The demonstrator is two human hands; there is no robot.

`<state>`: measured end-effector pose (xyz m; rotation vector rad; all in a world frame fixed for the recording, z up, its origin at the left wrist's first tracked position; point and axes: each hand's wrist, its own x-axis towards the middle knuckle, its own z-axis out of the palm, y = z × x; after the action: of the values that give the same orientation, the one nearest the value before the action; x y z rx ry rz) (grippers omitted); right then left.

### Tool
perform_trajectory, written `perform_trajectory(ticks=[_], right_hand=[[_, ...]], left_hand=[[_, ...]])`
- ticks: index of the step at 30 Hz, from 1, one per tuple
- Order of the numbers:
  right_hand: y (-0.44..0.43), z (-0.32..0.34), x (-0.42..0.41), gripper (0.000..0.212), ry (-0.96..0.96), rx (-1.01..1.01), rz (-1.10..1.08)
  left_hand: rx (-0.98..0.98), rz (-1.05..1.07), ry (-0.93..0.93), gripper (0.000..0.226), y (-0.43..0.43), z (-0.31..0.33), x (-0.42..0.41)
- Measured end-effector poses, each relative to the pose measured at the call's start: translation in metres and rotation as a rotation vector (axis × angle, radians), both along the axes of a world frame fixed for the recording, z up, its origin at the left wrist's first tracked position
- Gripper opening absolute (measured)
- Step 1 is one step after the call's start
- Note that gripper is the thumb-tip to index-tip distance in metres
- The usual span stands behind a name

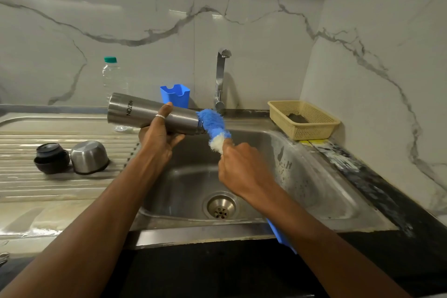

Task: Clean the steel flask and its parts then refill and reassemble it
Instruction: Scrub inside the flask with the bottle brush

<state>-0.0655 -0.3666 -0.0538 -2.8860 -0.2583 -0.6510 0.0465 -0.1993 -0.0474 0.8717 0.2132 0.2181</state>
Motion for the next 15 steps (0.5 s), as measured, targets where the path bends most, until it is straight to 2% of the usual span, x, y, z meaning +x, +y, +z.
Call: perform_trajectory(ticks=[2,5,11,15], right_hand=[[-0.001,0.005,0.009,0.039,0.006,0.023,-0.037],[-0.001,0.014,0.017,0.033,0.006,0.079,-0.084],[0.005,0.000,-0.005,0.038,0.050,0.032,-0.028],[0.001,0.018,0.011,0.030,0.070,0.078,-0.075]], left_hand=[[0.007,-0.014,0.001,0.062,-0.002,-0.002,-0.001],[0.069,-0.044,-0.023,0.055,-0.011,0.000,-0.004],[0.020,-0.007,0.015,0.046,-0.003,-0.002,0.001],[0.052,-0.035,0.012,0.061,-0.007,-0.002,-0.001]])
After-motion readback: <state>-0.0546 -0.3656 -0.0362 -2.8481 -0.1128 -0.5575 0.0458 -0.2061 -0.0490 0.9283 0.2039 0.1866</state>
